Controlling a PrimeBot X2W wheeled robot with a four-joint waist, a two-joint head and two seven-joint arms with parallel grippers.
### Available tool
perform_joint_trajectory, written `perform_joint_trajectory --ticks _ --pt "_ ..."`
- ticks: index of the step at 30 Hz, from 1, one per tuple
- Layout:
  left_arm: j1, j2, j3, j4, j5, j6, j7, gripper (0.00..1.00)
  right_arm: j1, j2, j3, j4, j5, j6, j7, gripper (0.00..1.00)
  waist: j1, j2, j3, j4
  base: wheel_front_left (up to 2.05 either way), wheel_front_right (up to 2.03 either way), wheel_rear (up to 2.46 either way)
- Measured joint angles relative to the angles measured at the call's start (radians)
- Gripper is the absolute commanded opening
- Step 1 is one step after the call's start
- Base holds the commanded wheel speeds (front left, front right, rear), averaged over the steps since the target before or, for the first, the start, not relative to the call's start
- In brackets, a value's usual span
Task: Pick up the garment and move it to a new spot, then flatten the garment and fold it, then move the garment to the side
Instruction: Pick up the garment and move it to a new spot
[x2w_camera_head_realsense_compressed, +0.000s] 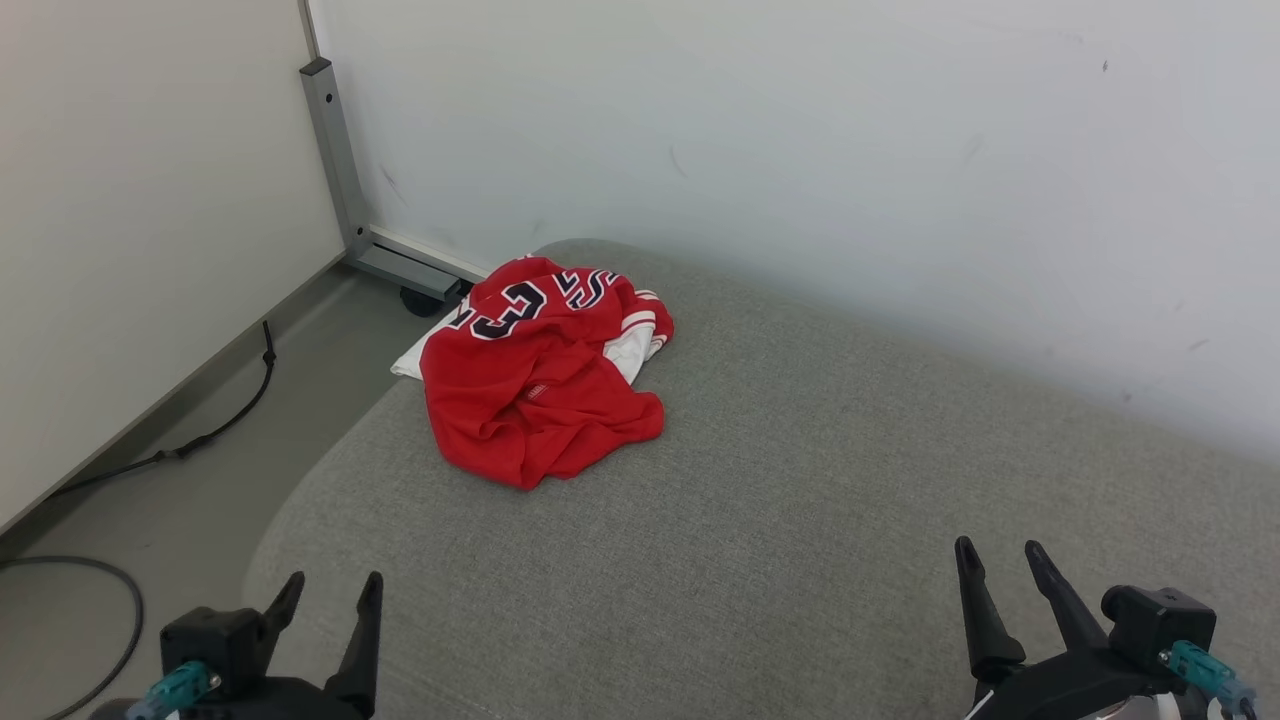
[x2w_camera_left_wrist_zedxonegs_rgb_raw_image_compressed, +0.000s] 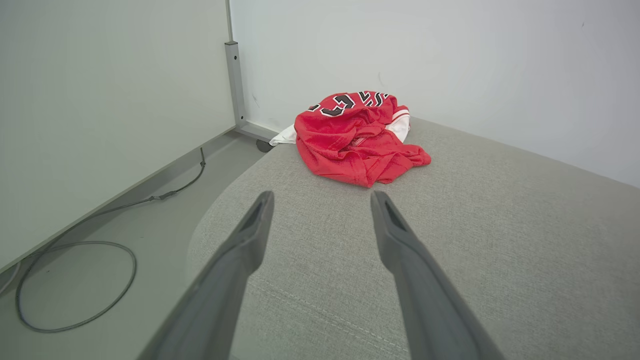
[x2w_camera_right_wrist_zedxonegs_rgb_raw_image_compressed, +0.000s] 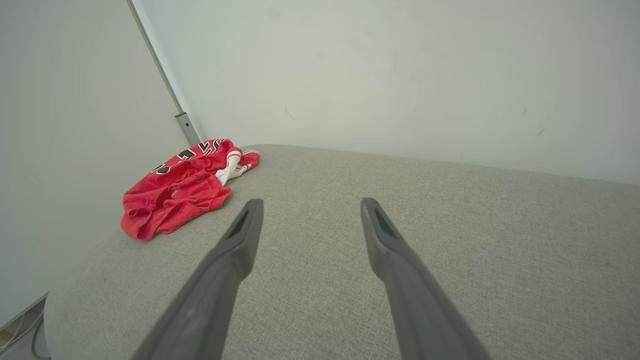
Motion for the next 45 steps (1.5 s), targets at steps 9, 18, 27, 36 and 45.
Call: perform_joint_trajectory --ticks 9,18,27,36,45 --pt "-0.053 -0.06 -0.037 0.081 -0.062 -0.037 0.056 1.0 0.016 -0.016 -0.021 -0.066 0.0 0.0 0.0 1.0 0.0 0.0 0.02 0.011 0.0 0.0 0.0" --pt "-0.266 -0.086 -0.048 0.26 -0.114 -0.09 0.195 1.0 0.045 -0.07 -0.011 -0.193 -0.046 -0.001 0.036 1.0 0.0 0.0 0.074 0.021 0.0 0.0 0.0" --pt "-0.451 -0.095 -0.025 0.395 -0.133 -0.114 0.282 1.0 0.037 -0.144 0.002 -0.343 -0.1 -0.001 0.11 1.0 0.0001 0.0 0.163 -0.011 0.0 0.0 0.0" --pt "-0.6 -0.115 -0.005 0.508 -0.164 -0.124 0.329 1.0 -0.009 -0.212 0.005 -0.493 -0.138 0.0 0.209 1.0 0.0002 0.0001 0.28 -0.08 0.0 0.0 0.0" --pt "-0.715 -0.119 0.014 0.59 -0.16 -0.104 0.341 1.0 -0.053 -0.255 -0.025 -0.587 -0.144 0.0 0.285 1.0 0.0002 0.0002 0.41 -0.144 0.0 0.0 0.0"
